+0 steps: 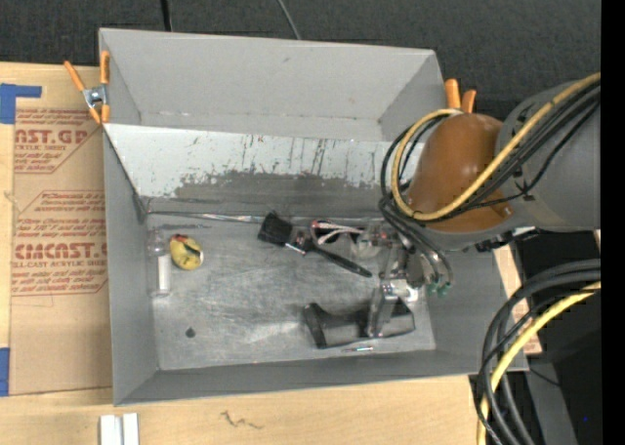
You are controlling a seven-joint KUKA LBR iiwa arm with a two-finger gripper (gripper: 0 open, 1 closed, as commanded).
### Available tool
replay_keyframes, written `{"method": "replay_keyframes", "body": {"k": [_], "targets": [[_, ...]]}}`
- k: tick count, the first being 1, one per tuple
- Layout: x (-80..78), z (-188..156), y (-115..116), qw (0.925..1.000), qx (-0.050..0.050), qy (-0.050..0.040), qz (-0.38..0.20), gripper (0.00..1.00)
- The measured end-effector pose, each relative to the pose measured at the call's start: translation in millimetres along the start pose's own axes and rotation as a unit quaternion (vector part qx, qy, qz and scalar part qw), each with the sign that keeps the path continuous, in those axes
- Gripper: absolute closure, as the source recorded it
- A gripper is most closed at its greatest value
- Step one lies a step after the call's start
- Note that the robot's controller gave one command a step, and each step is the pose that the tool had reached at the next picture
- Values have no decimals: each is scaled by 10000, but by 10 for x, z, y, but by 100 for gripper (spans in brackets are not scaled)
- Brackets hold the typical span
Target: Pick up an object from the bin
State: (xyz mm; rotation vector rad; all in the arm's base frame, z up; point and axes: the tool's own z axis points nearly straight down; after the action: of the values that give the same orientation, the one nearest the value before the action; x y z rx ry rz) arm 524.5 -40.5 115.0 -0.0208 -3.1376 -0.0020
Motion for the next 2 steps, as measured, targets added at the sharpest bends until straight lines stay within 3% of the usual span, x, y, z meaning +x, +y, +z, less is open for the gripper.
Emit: {"method": "replay_keyframes", "body": {"k": [1, 2], "targets": [[232, 365, -17, 9996, -64, 190, -178, 100], [231, 365, -17, 9996, -62, 187, -180, 100]]}}
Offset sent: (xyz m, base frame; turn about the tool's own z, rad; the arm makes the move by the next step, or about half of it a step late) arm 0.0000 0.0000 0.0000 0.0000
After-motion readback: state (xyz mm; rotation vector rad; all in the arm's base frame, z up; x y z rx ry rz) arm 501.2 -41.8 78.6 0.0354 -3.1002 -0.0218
